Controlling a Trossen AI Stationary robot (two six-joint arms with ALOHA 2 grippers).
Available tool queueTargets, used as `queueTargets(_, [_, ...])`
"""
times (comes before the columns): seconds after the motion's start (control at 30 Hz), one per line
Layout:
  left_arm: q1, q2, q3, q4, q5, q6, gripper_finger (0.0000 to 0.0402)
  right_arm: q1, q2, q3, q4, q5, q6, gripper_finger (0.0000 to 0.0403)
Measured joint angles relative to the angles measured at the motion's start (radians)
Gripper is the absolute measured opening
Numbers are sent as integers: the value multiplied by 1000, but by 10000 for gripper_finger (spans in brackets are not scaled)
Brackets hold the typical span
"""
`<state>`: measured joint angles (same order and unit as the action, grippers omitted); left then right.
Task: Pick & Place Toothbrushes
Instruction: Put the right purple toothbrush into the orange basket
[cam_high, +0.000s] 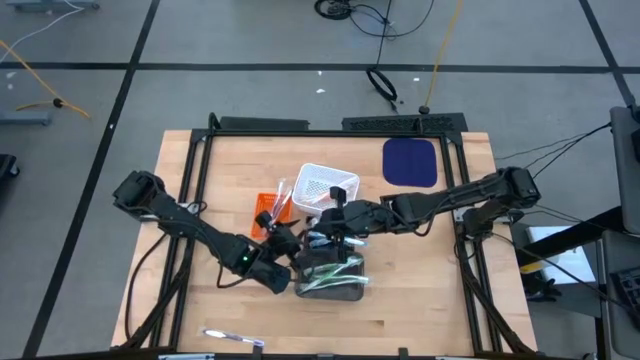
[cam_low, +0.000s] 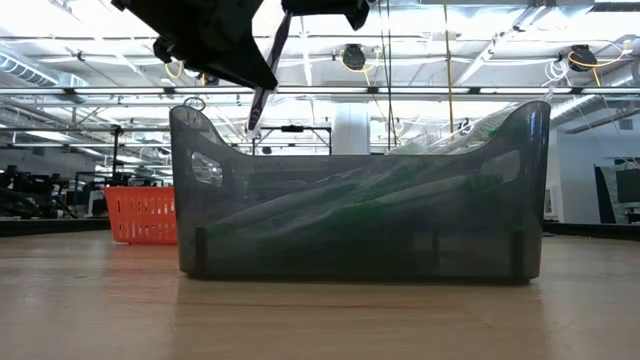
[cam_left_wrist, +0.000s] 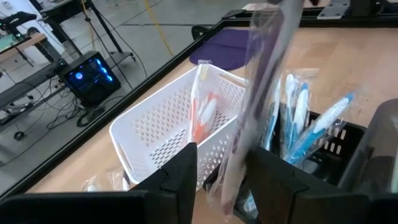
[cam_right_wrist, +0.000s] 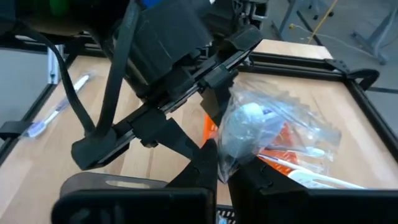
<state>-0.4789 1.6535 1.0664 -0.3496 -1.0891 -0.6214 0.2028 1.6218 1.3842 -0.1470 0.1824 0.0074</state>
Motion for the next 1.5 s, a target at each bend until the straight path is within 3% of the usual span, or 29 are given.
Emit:
queueTargets(0.13, [6, 0, 0, 29, 7, 51, 134, 24, 0, 0, -6, 60, -19, 8])
queueTargets(0.37, [5, -1, 0, 82, 59, 202, 130, 62, 0, 0, -20, 56, -20, 8])
queueTargets(0.47, [-3, -1, 0, 87, 64, 239, 99, 84, 0, 0, -28, 65, -23, 8])
queueTargets(0.6, [-22, -1, 0, 124, 74, 320, 21, 100, -1, 0, -24, 68, -28, 8])
queueTargets(0.83, [-40, -1, 0, 156, 82, 357, 10, 113, -3, -13, -20, 59, -21, 8])
queueTargets(0.97, [-44, 0, -1, 127, 78, 338, 10, 112, -3, -37, -13, 57, -21, 31])
queueTargets(1.2, [-45, -12, -1, 47, 19, 224, 10, 105, -2, -66, 2, 64, -43, 106])
queueTargets(1.33, [-28, -71, 3, -123, -23, -4, 10, 103, 4, -93, -22, 55, 14, 142])
queueTargets(1.5, [-15, -130, 0, -394, 38, -296, 10, 123, -1, -154, 11, 62, 80, 159])
